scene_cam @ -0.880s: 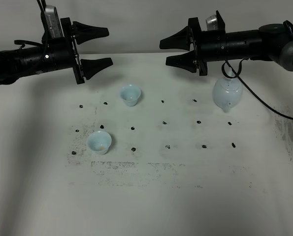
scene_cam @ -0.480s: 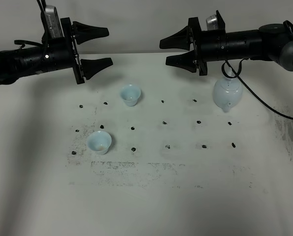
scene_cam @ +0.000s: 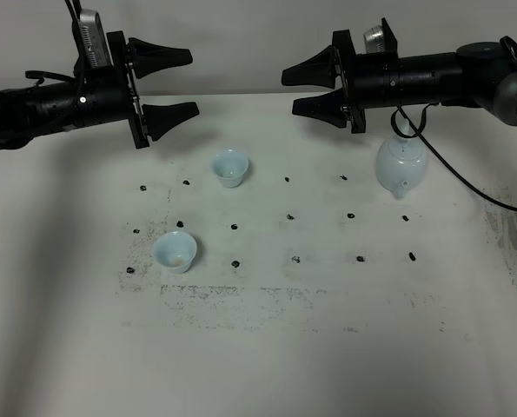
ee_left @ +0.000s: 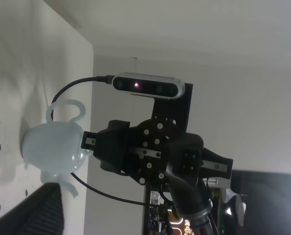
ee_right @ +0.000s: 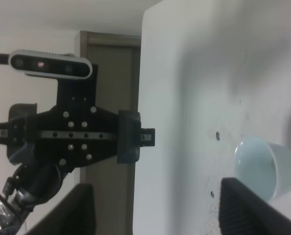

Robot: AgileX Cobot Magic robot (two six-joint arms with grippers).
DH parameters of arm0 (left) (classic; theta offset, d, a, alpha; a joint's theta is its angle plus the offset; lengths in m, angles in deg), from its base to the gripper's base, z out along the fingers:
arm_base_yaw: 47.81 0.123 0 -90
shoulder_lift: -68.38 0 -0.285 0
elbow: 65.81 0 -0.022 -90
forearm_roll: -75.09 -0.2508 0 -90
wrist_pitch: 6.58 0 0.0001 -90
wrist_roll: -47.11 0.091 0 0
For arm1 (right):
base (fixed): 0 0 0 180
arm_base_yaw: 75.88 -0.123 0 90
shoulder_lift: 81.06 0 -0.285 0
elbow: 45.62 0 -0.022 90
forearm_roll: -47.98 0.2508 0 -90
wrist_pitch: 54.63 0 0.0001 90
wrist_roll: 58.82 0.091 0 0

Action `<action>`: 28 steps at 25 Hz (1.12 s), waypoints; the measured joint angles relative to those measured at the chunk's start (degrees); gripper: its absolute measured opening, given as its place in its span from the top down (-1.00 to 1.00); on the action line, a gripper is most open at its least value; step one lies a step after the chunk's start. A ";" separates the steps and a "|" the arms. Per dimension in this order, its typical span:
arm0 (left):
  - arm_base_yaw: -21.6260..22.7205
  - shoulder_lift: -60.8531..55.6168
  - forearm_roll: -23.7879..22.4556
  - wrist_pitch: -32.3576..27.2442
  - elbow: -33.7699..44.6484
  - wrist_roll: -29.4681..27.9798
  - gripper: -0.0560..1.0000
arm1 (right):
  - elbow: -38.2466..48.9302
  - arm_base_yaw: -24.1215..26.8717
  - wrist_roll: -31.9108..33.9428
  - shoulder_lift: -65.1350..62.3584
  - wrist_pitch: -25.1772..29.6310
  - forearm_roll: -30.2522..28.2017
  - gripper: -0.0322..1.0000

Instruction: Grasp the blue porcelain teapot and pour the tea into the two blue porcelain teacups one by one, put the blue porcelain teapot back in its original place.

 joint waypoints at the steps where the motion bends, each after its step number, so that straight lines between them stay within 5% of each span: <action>1: 0.00 0.00 0.00 0.00 0.00 0.00 -0.53 | 0.00 0.00 0.00 0.00 0.00 0.00 -0.16; 6: 0.26 -0.17 -0.57 0.00 0.00 -0.19 -0.53 | 0.00 0.00 -1.95 0.00 0.00 0.00 -0.16; 11: 2.62 -6.05 -8.10 -0.05 0.00 -3.42 -0.48 | 0.00 0.00 -3.13 0.00 0.00 0.00 -0.16; 19: 7.48 -27.54 -30.35 -0.28 -0.05 -8.01 -0.34 | -1.59 0.00 -3.66 0.00 0.06 -1.62 -0.16; 24: 8.39 -41.37 -48.33 -0.42 -0.05 -11.51 -0.33 | -7.66 0.00 -2.55 -1.40 0.06 -11.01 -0.16; 28: 8.39 -49.76 -57.84 -0.42 -0.05 -15.20 -0.32 | -11.85 0.00 -0.84 -4.95 0.06 -18.92 -0.16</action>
